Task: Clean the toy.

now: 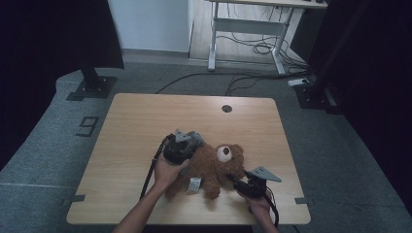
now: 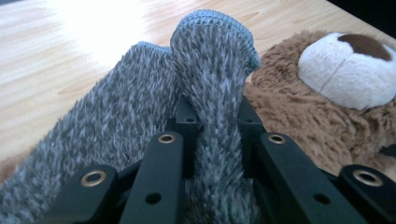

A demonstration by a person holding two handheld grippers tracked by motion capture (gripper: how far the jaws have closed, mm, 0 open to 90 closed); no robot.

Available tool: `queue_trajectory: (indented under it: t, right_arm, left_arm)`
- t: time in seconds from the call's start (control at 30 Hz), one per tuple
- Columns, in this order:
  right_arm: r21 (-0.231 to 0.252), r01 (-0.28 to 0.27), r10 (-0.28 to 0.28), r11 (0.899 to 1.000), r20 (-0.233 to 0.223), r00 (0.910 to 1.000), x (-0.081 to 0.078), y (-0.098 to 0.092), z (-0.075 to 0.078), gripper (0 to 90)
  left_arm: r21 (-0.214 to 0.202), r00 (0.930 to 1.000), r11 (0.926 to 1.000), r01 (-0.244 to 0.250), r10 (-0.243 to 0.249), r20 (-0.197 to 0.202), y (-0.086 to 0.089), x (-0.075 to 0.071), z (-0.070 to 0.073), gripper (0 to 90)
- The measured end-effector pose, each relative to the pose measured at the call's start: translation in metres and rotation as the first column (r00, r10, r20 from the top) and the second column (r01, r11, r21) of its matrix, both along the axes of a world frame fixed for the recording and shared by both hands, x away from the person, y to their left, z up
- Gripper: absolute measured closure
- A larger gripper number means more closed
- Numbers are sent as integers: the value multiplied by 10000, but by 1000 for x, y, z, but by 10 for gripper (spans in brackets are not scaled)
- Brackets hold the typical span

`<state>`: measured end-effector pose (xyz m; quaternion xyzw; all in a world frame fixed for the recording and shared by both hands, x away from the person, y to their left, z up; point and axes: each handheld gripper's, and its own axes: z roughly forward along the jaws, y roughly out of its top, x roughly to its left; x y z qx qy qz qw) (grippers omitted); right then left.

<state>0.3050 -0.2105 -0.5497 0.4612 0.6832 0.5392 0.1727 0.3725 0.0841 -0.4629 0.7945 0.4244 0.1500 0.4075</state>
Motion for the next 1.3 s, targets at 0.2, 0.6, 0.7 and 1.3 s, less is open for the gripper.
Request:
queue_trajectory:
  t: [0.2, 0.6, 0.7, 1.3]
  right_arm:
    - [-73, -276, 274, 9996, -253, 9993, -4, -4, 12, 237]
    - [131, -499, 506, 9987, -554, 9972, 35, -5, 61, 50]
    - [-71, -881, 868, 9961, -1111, 9900, 47, 0, 62, 0]
    - [1791, -2233, 2620, 9581, -2345, 9361, 46, -12, 24, 262]
  left_arm:
    - [-324, 9998, 9993, 184, -182, 65, 8, -11, -7, 775]
    - [-762, 9981, 9955, 562, -542, 282, 13, -34, -14, 778]
    - [-893, 9978, 9941, 613, -586, 324, 16, -37, -16, 778]
    - [-1335, 9962, 9881, 763, -699, 515, 19, -47, -23, 778]
